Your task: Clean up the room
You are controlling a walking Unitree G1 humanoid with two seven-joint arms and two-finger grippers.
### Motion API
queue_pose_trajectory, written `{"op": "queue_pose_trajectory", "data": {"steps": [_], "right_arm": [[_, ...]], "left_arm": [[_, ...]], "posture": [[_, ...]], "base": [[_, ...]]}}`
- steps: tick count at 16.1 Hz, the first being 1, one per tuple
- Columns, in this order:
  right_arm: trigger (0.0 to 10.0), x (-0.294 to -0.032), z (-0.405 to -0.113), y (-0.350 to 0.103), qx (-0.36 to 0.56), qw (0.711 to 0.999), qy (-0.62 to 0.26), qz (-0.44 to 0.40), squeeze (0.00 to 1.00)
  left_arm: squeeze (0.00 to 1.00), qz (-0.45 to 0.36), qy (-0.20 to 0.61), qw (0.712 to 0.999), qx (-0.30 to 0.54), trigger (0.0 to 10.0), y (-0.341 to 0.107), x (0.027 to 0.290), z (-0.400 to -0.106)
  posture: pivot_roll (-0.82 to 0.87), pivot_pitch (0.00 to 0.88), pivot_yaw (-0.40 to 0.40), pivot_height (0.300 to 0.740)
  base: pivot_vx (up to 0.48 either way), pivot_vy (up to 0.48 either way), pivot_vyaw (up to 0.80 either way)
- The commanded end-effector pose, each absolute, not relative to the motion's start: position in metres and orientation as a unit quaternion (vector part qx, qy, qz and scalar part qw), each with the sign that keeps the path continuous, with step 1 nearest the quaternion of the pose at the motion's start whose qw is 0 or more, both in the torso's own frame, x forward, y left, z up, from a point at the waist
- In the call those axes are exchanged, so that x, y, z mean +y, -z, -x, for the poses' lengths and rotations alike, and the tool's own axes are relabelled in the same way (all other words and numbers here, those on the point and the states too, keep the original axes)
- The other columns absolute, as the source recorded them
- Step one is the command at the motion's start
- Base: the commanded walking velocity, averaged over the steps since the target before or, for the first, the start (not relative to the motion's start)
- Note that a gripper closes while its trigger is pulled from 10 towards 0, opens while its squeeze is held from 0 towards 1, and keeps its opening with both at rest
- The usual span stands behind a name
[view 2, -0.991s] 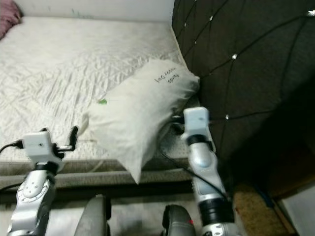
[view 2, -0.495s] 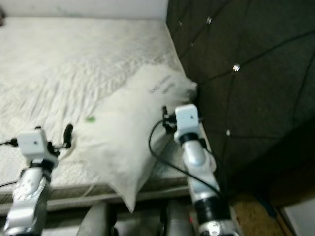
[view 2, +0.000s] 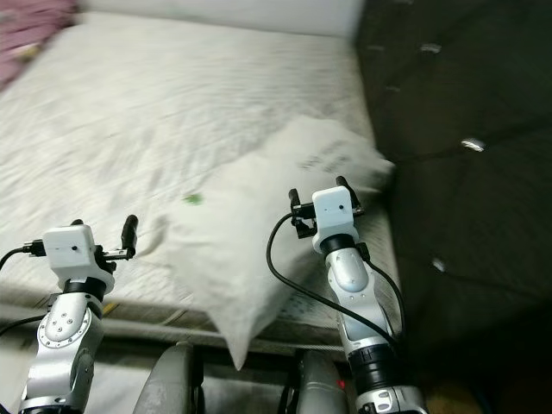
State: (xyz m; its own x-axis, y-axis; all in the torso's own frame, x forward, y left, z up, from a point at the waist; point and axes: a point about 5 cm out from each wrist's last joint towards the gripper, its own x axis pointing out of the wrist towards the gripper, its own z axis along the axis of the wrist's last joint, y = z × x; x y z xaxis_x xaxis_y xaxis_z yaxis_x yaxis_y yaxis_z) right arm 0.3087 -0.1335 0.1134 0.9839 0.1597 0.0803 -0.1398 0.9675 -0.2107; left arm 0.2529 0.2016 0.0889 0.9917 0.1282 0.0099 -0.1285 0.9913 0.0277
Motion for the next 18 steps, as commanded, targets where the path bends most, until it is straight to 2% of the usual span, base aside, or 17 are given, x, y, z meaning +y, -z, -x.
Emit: {"op": "queue_pose_trajectory", "data": {"steps": [1, 5, 14, 18], "right_arm": [[10.0, -0.131, -0.311, -0.113, -0.046, 0.99, -0.085, 0.103, 0.0], [10.0, -0.124, -0.312, -0.101, -0.007, 0.992, -0.088, 0.087, 0.0], [10.0, -0.119, -0.316, -0.101, -0.009, 0.993, -0.097, 0.067, 0.0], [10.0, -0.111, -0.319, -0.097, 0.012, 0.989, -0.129, 0.066, 0.0]], "left_arm": [[0.0, -0.015, -0.067, 0.998, 0.003, 10.0, -0.086, 0.201, -0.25], [0.0, -0.018, -0.06, 0.998, 0.007, 10.0, -0.085, 0.202, -0.249], [0.0, -0.02, -0.063, 0.998, 0.009, 10.0, -0.085, 0.203, -0.248], [0.0, -0.017, -0.062, 0.998, 0.007, 10.0, -0.088, 0.203, -0.252]], "posture": [[0.05, 0.09, -0.049, 0.656], [0.06, 0.071, -0.045, 0.656], [0.07, 0.068, -0.039, 0.552], [0.07, 0.074, -0.029, 0.547]], "base": [[0.0, 0.0, 0.54], [0.0, 0.0, 0.0], [0.0, 0.0, 0.0], [0.0, 0.0, 0.0]]}}
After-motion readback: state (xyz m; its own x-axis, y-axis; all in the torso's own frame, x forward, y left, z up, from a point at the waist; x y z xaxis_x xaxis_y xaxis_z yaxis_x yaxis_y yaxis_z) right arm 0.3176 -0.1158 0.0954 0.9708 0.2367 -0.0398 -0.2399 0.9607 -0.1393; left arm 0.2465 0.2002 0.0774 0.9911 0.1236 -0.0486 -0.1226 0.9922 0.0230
